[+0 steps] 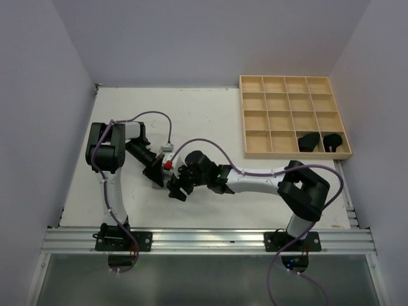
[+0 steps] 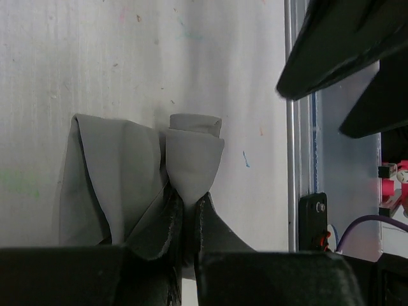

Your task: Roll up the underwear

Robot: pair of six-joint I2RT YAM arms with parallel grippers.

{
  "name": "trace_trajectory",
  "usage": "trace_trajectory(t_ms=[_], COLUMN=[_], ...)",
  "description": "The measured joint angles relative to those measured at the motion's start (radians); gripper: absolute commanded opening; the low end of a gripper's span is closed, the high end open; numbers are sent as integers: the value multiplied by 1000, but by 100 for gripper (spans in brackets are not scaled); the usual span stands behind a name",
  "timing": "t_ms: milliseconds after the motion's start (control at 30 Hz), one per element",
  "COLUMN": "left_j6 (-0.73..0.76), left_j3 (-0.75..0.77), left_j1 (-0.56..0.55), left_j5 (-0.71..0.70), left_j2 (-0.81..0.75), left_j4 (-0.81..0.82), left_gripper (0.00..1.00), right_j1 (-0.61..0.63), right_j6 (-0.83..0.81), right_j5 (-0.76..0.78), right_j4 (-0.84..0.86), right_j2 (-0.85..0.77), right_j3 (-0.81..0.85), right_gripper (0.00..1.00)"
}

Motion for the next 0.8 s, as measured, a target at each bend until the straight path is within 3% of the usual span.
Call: trace_trajectory(t_ms=[333,533,800], left_j6=[-22,-24,-29], left_j3=[8,10,15], left_j1=[0,0,0], left_j5=[-44,-58,-74], left_j2=[7,11,15], left_j4=[-20,-30,-40], left_gripper=[14,14,14], right_j1=[103,143,144], right_j6=[-314,-385,-446], right_j5=[190,290,287], right_j4=[122,232,266], right_j2=[187,204,222], right_j3=[22,5,15], right_gripper=[70,69,61])
